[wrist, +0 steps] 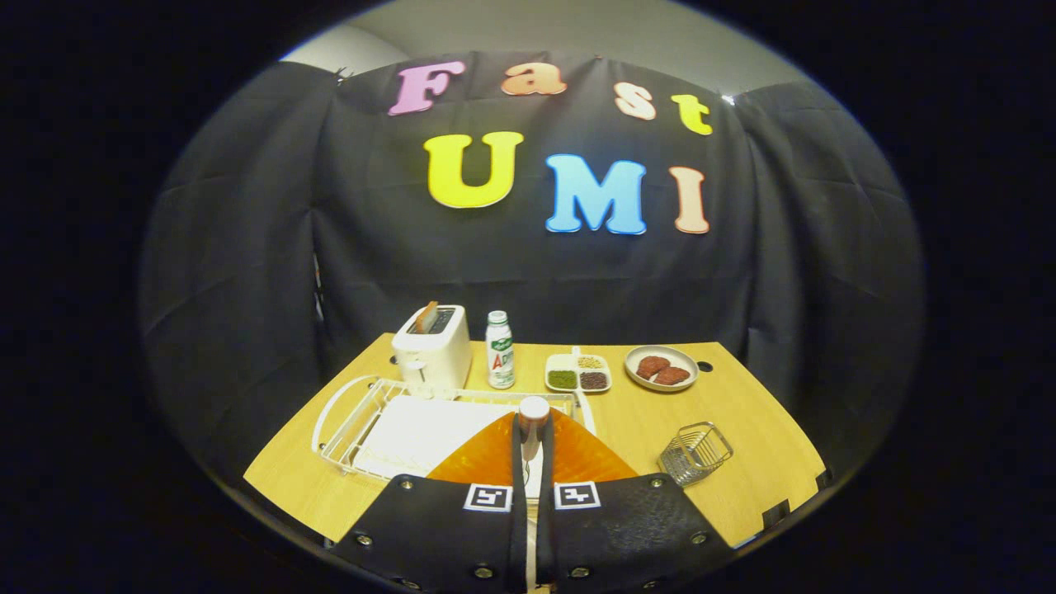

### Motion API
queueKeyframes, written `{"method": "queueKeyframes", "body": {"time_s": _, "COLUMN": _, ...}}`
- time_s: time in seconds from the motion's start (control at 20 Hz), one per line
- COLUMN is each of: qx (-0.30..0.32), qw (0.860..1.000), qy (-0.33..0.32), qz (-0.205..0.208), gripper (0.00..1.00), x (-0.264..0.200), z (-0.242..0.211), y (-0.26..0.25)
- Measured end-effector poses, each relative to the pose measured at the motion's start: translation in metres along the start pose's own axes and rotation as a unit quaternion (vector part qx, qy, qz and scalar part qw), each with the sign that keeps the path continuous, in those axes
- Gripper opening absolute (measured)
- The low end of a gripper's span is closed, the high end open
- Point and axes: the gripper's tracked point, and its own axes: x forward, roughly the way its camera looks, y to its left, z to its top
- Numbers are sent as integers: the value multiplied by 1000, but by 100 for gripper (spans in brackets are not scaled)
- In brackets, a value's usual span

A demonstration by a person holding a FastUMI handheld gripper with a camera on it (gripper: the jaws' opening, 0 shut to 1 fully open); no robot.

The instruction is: Take the plate from the dish rack, then take the spoon from the basket and place it into the plate.

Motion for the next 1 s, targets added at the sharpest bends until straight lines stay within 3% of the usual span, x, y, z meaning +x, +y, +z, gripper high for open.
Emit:
{"method": "queueKeyframes", "body": {"time_s": 0.3, "qx": -40, "qw": 997, "qy": 38, "qz": 54, "gripper": 4, "x": -9, "z": -45, "y": 52}}
{"method": "queueKeyframes", "body": {"time_s": 1.0, "qx": -79, "qw": 989, "qy": 76, "qz": 104, "gripper": 9, "x": -23, "z": -116, "y": 89}}
